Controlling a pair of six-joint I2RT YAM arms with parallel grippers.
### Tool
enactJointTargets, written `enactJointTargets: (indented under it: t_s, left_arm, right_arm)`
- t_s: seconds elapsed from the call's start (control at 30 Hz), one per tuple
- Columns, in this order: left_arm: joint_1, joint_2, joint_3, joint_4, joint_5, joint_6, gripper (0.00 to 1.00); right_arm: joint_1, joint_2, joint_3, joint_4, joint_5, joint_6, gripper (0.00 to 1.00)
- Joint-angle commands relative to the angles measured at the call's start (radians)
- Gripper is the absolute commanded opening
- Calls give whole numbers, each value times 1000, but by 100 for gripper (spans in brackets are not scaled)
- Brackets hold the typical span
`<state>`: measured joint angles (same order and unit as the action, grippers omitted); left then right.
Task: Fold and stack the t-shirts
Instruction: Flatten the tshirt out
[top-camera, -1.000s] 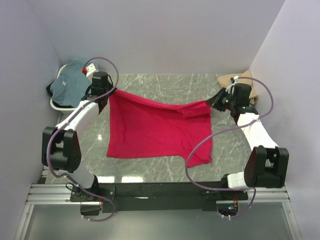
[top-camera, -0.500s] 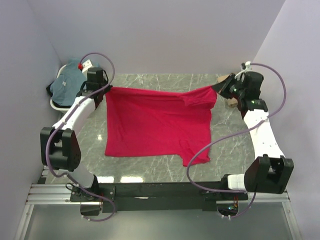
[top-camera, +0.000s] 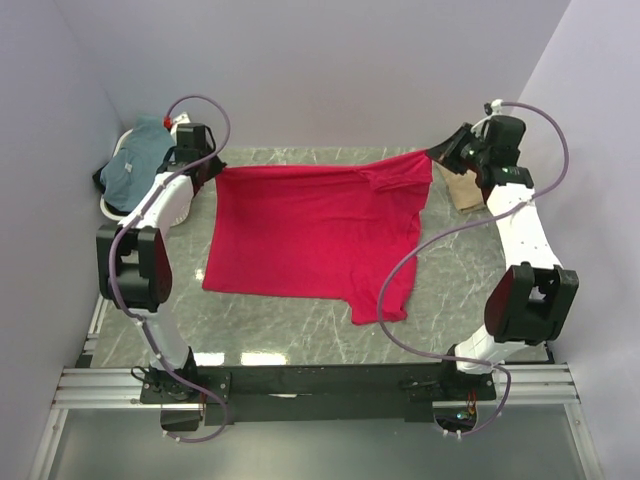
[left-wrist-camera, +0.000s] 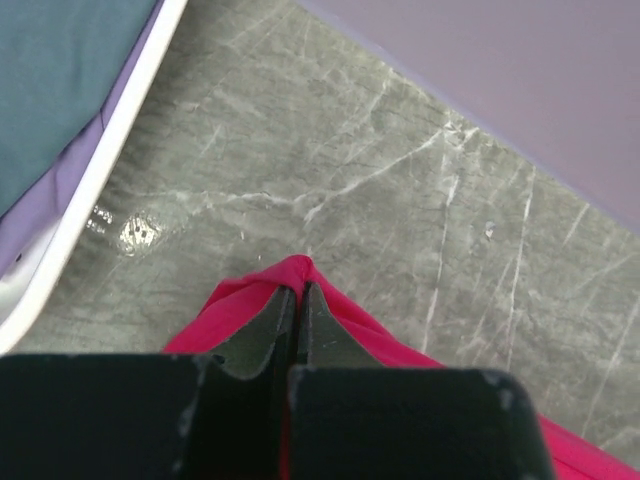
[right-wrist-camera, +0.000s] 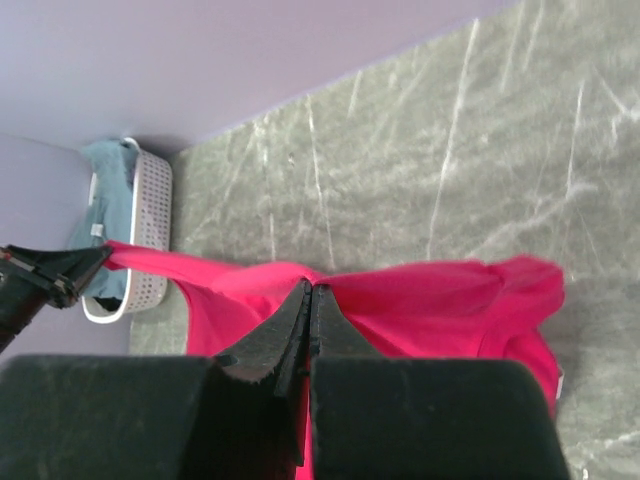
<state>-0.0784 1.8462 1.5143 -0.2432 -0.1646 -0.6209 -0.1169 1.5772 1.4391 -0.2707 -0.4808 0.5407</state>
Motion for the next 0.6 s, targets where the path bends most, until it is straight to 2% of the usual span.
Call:
enactJointTargets:
  t_s: [0.0, 0.07, 0.2, 0.33, 0.47, 0.57]
  left_arm:
    - [12, -148, 14, -2, 48, 20, 1]
    - [12, -214, -41, -2, 69, 20, 1]
    - [12, -442, -130, -21, 108, 3, 1]
    - [12, -614, -158, -123, 140, 19, 1]
    - [11, -763, -170, -229, 230, 26, 1]
    - [11, -896, -190, -316, 298, 33, 1]
  right_arm:
    - [-18, -81, 98, -16, -2, -34, 0]
    - [-18, -156, 89, -39, 5, -59, 0]
    - [-17, -288, 86, -119, -19, -90, 0]
    - [-18, -436, 67, -177, -33, -114, 0]
    - [-17, -620, 4, -176, -50, -67, 0]
    - [-15, -696, 39, -248, -85, -79, 0]
